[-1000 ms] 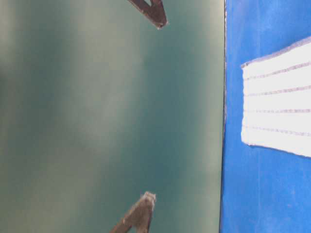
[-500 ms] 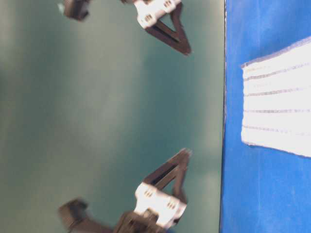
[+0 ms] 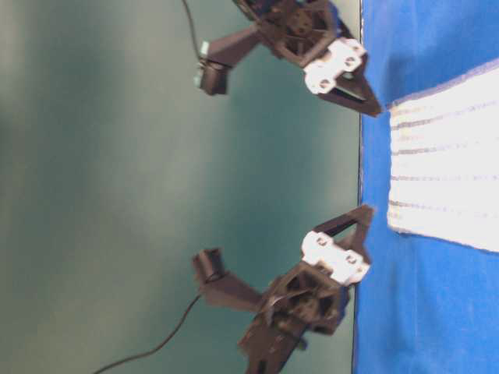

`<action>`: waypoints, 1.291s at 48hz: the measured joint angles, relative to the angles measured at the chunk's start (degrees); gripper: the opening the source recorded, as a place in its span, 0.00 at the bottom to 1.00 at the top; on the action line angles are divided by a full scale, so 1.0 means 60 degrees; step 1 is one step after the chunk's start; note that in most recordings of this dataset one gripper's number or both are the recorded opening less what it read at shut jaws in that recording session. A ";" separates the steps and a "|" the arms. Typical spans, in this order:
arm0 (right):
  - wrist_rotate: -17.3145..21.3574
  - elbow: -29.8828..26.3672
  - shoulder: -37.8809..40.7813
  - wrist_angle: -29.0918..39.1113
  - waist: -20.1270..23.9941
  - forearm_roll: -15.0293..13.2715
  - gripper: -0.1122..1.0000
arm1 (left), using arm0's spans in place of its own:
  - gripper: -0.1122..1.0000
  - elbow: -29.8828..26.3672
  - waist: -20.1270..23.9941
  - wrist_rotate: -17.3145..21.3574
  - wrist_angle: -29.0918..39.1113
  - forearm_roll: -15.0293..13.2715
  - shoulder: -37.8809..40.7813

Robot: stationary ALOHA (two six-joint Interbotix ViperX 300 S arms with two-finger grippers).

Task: Fold the blue towel.
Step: 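Move both grippers to the far end corners of the strip and grasp, then pull the far end toward the near end, folding the strip in half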

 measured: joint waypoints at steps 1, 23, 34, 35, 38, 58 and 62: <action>0.0000 -0.0015 0.0117 -0.0029 0.0000 0.0000 0.72 | 0.93 -0.0073 0.0000 0.0000 0.0000 0.0000 0.0103; 0.0000 -0.0190 0.0645 -0.0161 0.0000 0.0029 0.63 | 0.54 -0.0571 0.0117 0.0000 0.0000 0.0000 0.0967; 0.0015 -0.0322 0.0952 -0.0278 0.0044 0.0073 0.27 | 0.17 -0.0659 0.0073 0.0000 -0.0073 0.0015 0.1230; 0.0015 -0.0322 0.0938 -0.0293 0.0059 0.0073 0.21 | 0.16 -0.0659 0.0073 0.0000 -0.0073 0.0015 0.1230; 0.0015 -0.0322 0.0938 -0.0308 0.0059 0.0073 0.18 | 0.15 -0.0659 0.0059 0.0015 -0.0088 0.0029 0.1245; 0.0000 -0.0278 0.0776 -0.0190 0.0044 0.0059 0.18 | 0.15 -0.0674 0.0044 0.0205 -0.0015 0.0015 0.1157; -0.0015 -0.0234 0.0571 -0.0190 0.0044 0.0059 0.18 | 0.15 -0.0630 0.0044 0.0205 0.0059 0.0015 0.1025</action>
